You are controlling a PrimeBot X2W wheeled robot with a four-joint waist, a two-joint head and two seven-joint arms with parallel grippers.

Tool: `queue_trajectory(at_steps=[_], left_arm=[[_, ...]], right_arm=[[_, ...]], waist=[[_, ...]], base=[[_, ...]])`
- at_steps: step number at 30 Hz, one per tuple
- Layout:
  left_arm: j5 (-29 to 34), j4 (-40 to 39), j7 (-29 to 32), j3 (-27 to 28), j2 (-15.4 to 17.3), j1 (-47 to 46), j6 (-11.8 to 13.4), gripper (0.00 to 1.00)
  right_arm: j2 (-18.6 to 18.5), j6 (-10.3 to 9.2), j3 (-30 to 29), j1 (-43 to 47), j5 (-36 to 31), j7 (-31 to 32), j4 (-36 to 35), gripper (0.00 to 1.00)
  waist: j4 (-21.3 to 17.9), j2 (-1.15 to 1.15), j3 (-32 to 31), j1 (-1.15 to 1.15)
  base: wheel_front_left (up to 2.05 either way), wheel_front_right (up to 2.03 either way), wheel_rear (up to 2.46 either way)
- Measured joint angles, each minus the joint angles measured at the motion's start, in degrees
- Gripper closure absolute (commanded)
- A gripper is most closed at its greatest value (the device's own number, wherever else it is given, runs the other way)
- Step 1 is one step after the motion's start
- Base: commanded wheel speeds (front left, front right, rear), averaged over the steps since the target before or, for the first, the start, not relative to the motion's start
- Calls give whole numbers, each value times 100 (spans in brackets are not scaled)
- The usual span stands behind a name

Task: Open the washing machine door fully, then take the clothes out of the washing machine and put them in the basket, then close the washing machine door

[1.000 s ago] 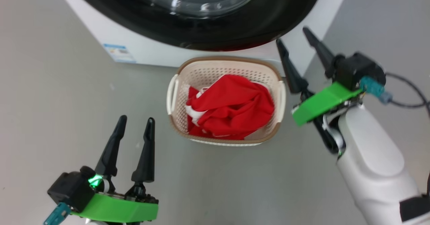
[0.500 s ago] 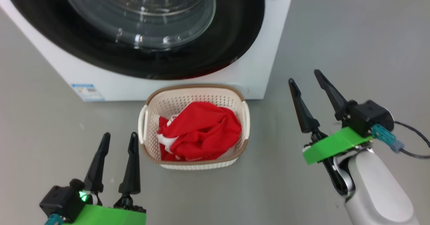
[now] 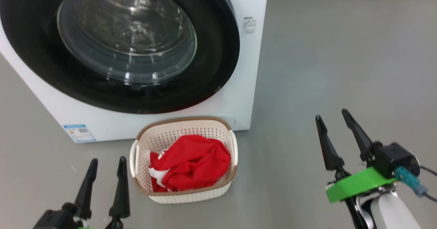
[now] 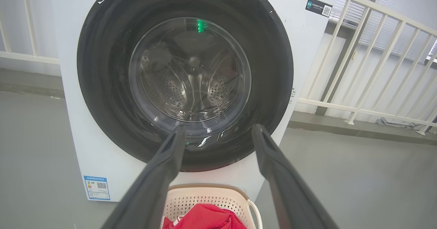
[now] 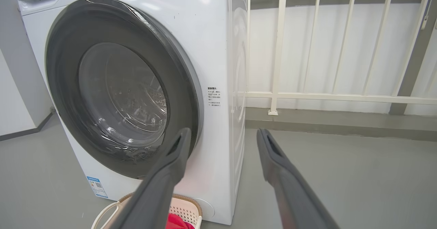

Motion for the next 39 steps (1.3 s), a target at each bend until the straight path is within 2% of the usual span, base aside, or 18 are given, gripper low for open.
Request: queue_trajectory(at_steps=[14,29,30,39], left_arm=[[32,142,0,211,0,415,-12,0],[108,102,0,289,-1,540,-11,0],[130,100,1,292,-4,541,-10,100],[12,666,92,223,-138,719,-8,100]], right_arm=[[-58,0,7,961,31,1,-592,0],[-47,0,-23,1195,29,3,-702,0],[-44,1,-22,1196,27,4,-688,100],[68,1,45,1550,129,44,-111,100]], waist=[[-109,0,-518,0],[-45,0,-638,0],[-42,0,-637,0],[-39,0,-631,1]], base=[[0,0,0],[0,0,0],[0,0,0],[0,0,0]])
